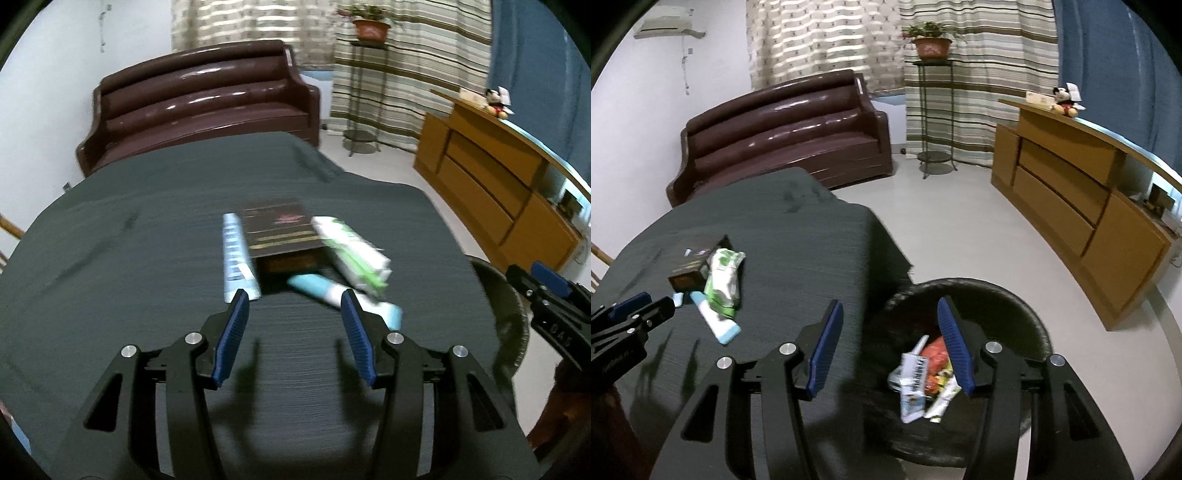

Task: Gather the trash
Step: 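Move both open tools back to the remaining trash on the table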

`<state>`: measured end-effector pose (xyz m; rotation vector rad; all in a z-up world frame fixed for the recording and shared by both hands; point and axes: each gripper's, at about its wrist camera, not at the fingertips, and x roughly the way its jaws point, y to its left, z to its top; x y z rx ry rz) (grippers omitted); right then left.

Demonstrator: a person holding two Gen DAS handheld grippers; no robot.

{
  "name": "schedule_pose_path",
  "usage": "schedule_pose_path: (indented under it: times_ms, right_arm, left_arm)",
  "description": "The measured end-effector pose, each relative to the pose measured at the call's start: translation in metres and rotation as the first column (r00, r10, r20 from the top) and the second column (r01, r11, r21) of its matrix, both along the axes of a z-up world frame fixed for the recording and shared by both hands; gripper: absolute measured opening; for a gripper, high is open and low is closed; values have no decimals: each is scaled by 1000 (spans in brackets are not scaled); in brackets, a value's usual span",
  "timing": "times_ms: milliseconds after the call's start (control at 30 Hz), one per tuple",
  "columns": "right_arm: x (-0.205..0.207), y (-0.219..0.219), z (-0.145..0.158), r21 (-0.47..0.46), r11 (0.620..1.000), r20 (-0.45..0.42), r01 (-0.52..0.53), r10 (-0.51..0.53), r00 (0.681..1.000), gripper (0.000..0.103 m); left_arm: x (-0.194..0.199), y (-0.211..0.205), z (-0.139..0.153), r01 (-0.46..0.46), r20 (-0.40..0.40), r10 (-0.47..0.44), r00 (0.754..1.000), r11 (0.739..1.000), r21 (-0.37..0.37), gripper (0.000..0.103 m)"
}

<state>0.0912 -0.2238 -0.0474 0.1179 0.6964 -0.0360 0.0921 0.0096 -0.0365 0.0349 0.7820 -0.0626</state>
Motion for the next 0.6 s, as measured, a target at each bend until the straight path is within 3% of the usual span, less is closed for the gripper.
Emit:
schedule_pose_path:
  times_ms: [500,600]
  right_arm:
    - [26,69,7,11,988,-14,-151,152,988,53]
    - [31,85,7,8,983,-20,-184,184,983,53]
  left_arm:
    - [-1,72,-5,-128,-21,128,992,992,-8,51]
    - [0,81,-6,-136,-24,136,990,991,-11,59]
